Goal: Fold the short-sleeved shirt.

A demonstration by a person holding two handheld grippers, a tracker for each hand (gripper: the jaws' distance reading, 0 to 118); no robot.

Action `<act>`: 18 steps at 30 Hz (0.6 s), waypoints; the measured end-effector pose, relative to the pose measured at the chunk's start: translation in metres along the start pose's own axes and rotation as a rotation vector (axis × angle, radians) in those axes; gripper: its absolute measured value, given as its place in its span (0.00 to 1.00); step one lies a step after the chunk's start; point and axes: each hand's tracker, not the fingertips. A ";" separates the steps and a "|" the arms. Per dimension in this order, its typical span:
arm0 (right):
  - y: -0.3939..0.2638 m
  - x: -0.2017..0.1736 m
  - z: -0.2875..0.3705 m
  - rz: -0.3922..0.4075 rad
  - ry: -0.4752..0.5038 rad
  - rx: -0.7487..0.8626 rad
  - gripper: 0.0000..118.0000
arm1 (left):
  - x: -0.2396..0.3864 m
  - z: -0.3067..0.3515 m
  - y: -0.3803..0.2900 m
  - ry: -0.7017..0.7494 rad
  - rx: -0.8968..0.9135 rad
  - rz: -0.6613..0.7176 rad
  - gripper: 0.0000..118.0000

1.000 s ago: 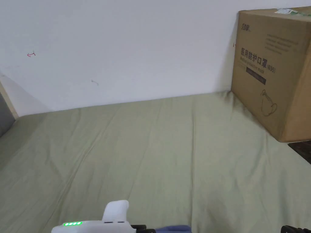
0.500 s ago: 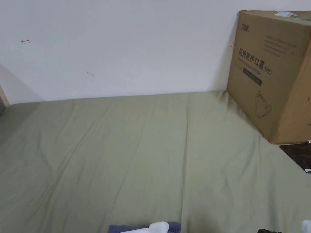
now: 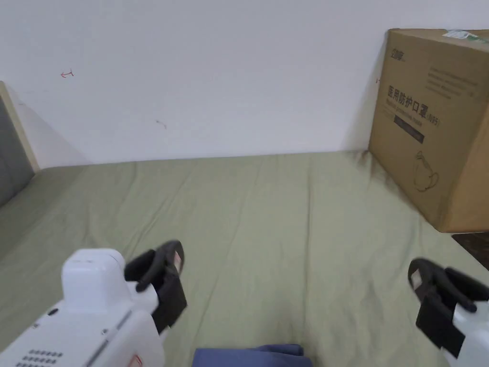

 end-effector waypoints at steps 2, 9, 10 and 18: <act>0.011 -0.016 -0.010 0.026 -0.035 0.093 0.00 | -0.007 -0.004 0.004 0.049 0.063 -0.033 0.00; 0.002 -0.038 -0.050 0.073 -0.080 0.170 0.00 | -0.020 -0.035 -0.005 0.158 0.047 -0.052 0.00; -0.005 -0.035 -0.054 0.090 -0.104 0.147 0.00 | -0.019 -0.038 -0.010 0.180 0.047 -0.095 0.00; -0.023 -0.019 -0.050 0.055 -0.126 0.032 0.00 | -0.004 -0.034 -0.028 0.174 0.036 -0.179 0.00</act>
